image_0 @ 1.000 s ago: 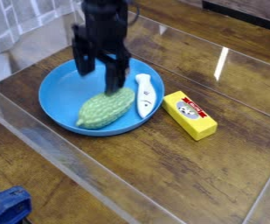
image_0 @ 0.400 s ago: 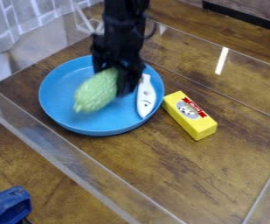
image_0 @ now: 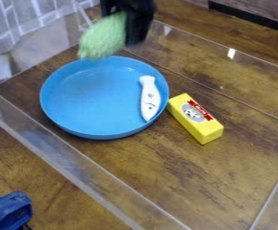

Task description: Remove the green object from inside the blue tray and put it on the table

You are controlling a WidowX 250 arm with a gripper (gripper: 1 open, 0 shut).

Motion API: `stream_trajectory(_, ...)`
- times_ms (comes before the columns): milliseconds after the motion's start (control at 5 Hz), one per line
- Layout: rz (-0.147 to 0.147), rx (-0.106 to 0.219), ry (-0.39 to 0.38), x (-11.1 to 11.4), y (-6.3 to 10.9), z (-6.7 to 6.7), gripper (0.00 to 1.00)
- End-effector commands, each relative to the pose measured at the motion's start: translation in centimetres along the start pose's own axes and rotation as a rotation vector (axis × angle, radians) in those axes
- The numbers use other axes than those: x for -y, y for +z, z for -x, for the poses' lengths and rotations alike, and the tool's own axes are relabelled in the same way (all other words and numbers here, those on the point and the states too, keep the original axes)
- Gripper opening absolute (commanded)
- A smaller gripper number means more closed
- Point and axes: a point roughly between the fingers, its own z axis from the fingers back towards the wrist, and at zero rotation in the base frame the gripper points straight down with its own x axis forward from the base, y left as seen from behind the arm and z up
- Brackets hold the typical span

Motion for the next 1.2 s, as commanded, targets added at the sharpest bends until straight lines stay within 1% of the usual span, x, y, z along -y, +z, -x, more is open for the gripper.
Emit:
stream_trajectory(0, -0.017, 0.090, 0.025, -0.8, 2.0, -1.1, 0.00)
stream_trajectory(400, -0.037, 0.098, 0.161, 0.3, 1.4, -1.8, 0.00)
stream_trajectory(600, 0.004, 0.091, 0.131, 3.3, 1.8, -1.3, 0.00)
stream_trajectory(800, 0.050, 0.088, 0.092, 7.0, 1.8, -1.0, 0.00)
stream_trajectory(1000, 0.074, 0.079, 0.085, 10.9, 0.6, -0.6, 0.00)
